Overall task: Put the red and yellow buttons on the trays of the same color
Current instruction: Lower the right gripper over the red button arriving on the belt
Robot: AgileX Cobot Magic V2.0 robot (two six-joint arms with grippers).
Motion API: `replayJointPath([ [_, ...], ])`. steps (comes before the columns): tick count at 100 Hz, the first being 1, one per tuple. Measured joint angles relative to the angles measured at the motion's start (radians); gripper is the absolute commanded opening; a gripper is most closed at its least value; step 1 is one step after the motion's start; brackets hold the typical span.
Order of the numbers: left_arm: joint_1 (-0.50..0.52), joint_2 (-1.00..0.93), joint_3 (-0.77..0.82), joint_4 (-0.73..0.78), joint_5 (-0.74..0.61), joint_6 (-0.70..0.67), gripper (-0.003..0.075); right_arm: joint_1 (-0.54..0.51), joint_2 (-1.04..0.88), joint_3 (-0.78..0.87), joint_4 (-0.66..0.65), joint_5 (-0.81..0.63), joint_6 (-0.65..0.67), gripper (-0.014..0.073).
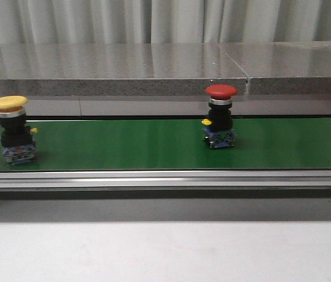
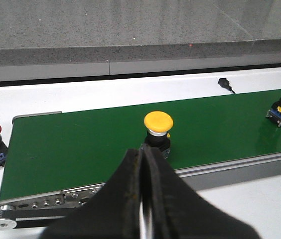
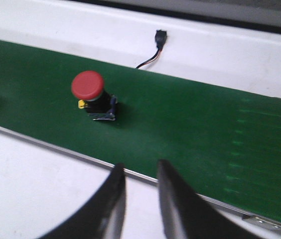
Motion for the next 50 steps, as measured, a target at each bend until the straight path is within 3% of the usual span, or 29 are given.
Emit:
replayJointPath([
  [3, 0.000, 0.000, 0.000, 0.000, 0.000, 0.000, -0.0021, 0.011, 0.028, -0.022, 0.000, 0.018, -0.002, 0.0601],
  [8, 0.000, 0.000, 0.000, 0.000, 0.000, 0.000, -0.0021, 0.029, 0.074, -0.061, 0.000, 0.045, -0.002, 0.0671],
  [20, 0.000, 0.000, 0.000, 0.000, 0.000, 0.000, -0.0021, 0.057, 0.187, -0.149, 0.000, 0.120, -0.002, 0.0624],
  [50, 0.000, 0.000, 0.000, 0.000, 0.000, 0.000, -0.0021, 0.098, 0.438, -0.310, 0.000, 0.230, -0.014, 0.0624],
])
